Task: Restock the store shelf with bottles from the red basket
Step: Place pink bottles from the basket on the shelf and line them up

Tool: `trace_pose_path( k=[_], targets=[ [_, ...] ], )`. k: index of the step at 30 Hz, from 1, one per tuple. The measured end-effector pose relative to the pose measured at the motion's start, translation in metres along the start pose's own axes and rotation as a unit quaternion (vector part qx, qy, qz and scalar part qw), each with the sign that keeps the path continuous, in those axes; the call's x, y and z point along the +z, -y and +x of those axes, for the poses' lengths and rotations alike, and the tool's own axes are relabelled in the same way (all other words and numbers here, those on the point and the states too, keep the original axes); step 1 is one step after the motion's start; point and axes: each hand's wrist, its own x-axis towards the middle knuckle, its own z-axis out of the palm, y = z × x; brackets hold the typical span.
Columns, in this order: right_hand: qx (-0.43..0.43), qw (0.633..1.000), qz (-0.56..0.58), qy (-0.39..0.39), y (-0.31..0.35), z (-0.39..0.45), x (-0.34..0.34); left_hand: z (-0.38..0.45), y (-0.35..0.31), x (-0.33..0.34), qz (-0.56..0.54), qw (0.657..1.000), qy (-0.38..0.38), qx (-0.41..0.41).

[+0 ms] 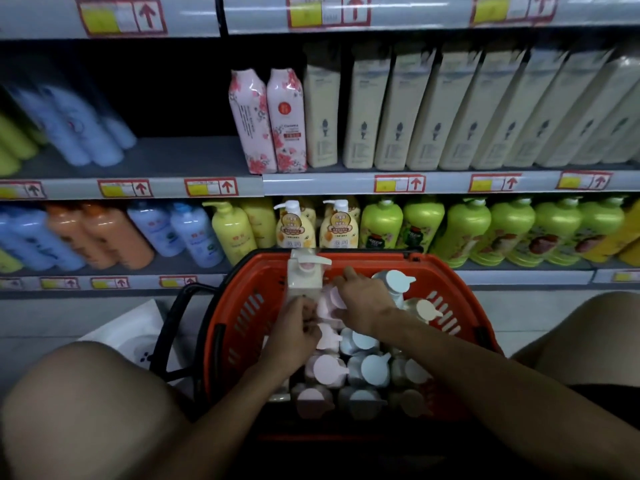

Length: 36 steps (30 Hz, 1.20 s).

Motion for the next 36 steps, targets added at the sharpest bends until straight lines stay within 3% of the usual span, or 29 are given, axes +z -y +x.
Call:
trace_pose_path(
  k=[3,8,12,16,19,21,23,25,28,31,34,36],
  targets=[
    [-0.013,0.999,-0.001,-0.032,0.001,-0.007,-0.023,0.0,-0.005,-0.004,0.029,0.999,0.012,0.014],
    [-0.005,0.988,0.016,-0.151,0.006,-0.02,-0.098,0.004,-0.035,-0.004,0.013,0.994,-0.055,0.089],
    [0.094,0.966,0.049,-0.238,0.032,-0.032,-0.17,-0.001,-0.083,0.003,0.002,0.977,-0.171,0.125],
    [0.101,0.957,0.063,-0.263,0.05,-0.048,-0.232,-0.002,-0.128,0.0,-0.117,0.95,-0.259,0.128],
    [0.059,0.942,0.202,-0.263,0.044,-0.069,-0.273,0.002,-0.148,-0.038,-0.226,0.949,-0.185,0.117],
    [0.012,0.879,0.362,-0.309,0.031,-0.082,-0.276,0.003,-0.163,-0.07,-0.274,0.952,-0.114,0.081],
    [0.005,0.86,0.371,-0.351,0.022,-0.091,-0.258,0.002,-0.183,-0.101,-0.358,0.931,-0.023,0.067],
    [0.021,0.859,0.425,-0.284,0.018,-0.094,-0.234,-0.001,-0.205,-0.127,-0.418,0.905,0.044,0.066],
    [-0.018,0.766,0.625,-0.147,0.019,-0.094,-0.225,-0.005,-0.229,-0.148,-0.417,0.899,0.102,0.084],
    [-0.049,0.718,0.667,-0.195,0.027,-0.093,-0.234,-0.001,-0.25,-0.16,-0.367,0.919,0.102,0.098],
    [-0.011,0.669,0.686,-0.286,0.031,-0.091,-0.239,0.007,-0.266,-0.167,-0.258,0.956,0.063,0.127],
    [0.029,0.682,0.651,-0.332,0.029,-0.088,-0.242,0.005,-0.267,-0.167,-0.18,0.971,0.02,0.156]
  ],
)
